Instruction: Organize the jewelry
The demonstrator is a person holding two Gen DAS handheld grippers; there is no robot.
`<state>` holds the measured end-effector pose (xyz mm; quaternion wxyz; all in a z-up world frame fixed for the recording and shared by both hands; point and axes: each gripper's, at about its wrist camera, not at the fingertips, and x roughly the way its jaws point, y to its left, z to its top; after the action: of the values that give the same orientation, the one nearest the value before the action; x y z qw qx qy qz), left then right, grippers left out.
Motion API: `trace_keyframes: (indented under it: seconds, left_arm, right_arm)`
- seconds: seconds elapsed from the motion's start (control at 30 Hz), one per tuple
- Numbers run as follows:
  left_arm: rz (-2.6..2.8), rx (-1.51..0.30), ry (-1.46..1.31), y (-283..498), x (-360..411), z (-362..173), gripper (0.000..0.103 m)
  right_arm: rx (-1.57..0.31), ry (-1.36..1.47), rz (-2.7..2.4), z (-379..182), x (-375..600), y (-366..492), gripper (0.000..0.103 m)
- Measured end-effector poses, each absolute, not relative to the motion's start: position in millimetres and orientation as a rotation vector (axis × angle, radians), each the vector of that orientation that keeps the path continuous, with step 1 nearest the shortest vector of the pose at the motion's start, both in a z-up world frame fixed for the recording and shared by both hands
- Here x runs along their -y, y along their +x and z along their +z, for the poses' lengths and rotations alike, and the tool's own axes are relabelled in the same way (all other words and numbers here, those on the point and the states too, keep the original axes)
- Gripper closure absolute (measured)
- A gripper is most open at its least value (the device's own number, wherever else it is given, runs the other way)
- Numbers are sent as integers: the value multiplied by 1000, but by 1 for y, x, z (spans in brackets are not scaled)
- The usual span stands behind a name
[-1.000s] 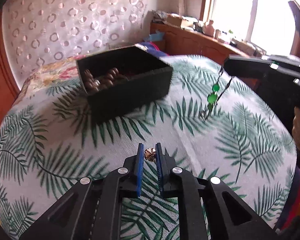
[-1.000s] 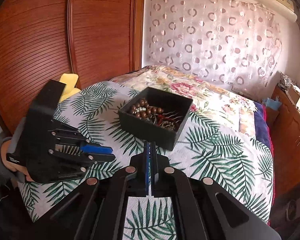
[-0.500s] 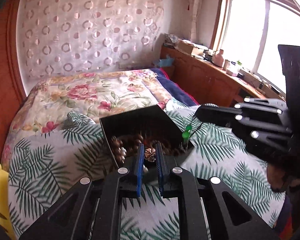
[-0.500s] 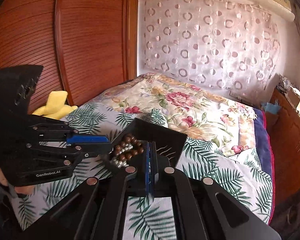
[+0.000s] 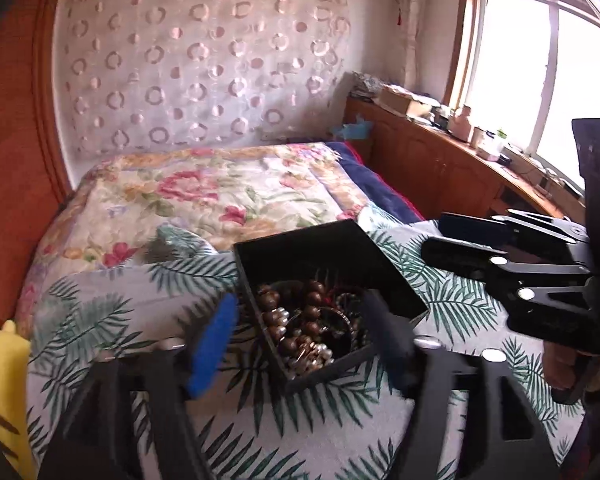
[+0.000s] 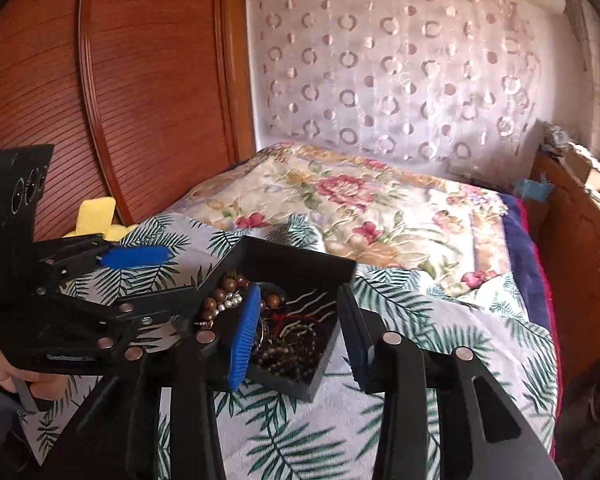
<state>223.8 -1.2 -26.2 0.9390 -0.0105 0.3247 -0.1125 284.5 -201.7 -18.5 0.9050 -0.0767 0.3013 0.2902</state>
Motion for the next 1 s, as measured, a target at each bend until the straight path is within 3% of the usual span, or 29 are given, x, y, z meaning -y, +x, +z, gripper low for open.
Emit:
trace_keyframes:
  seconds: [0.03,0.13,0.37,1.0]
  left_arm:
    - [-217,-645,-23,216,-1,-24,19]
    - [-169,-607,-13,190,-2,-17,8]
    - [-104,-549,16,126,4,-9,7]
    - [-29,-530,4,46,0,-16,8]
  right_arm:
    - [-615,-149,593,-17,206,278,58]
    - [-571,-120,536,-13,219,245,30]
    - [-484,-51,426,-14,248,174,5]
    - [-453,5,347,-35,267,93,2]
